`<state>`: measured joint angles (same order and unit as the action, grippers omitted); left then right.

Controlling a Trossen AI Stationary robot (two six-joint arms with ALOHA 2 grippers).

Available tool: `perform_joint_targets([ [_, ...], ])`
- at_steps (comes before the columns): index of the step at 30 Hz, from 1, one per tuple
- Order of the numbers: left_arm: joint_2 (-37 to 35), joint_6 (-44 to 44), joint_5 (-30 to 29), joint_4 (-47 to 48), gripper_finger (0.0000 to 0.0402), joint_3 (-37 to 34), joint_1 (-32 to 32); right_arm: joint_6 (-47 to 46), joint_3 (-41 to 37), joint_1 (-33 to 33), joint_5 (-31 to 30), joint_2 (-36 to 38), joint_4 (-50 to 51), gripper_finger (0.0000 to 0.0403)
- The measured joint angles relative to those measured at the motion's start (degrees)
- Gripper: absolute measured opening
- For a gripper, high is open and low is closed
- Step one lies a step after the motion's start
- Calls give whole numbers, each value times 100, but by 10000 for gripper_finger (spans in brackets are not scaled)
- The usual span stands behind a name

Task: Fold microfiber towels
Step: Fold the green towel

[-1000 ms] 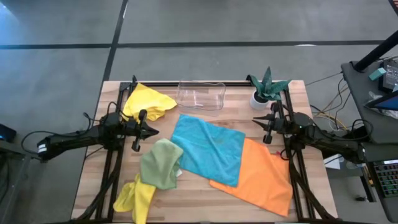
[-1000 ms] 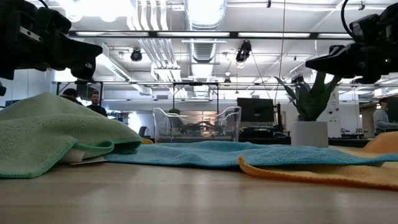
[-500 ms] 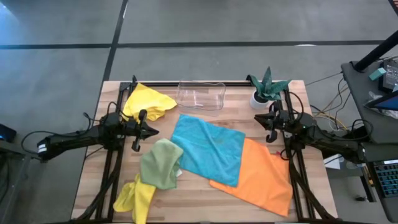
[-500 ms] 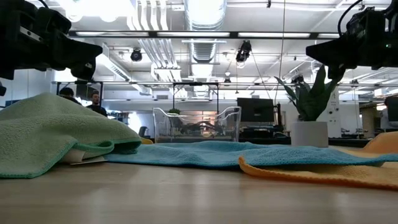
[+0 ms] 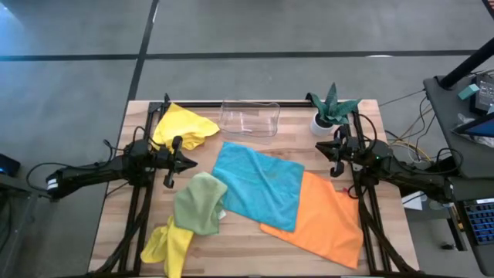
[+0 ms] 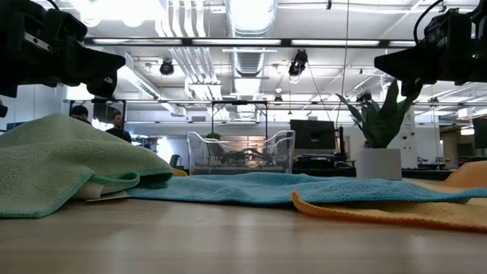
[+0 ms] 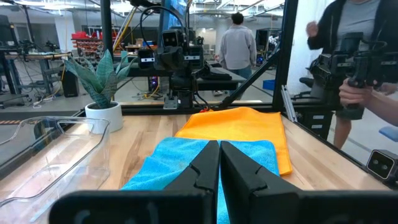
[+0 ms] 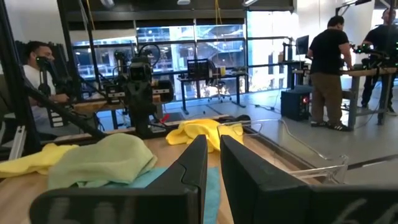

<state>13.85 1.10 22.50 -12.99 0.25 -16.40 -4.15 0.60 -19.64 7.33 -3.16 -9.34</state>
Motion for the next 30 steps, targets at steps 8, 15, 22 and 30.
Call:
perform_joint_targets([
  [8, 0, 2, -1, -4, 0, 0, 0, -734, 0, 0, -1, 0, -329, 38],
  [15, 0, 2, 0, -35, 0, 0, 0, -1011, 0, 0, 13, 0, -495, 38],
  [22, -2, 2, 0, -393, 0, 0, 0, -1255, 0, 0, 142, 0, -555, 38],
  [30, 0, 9, -4, -1179, 0, 0, 0, -1334, 0, 2, 231, 0, -555, 38],
])
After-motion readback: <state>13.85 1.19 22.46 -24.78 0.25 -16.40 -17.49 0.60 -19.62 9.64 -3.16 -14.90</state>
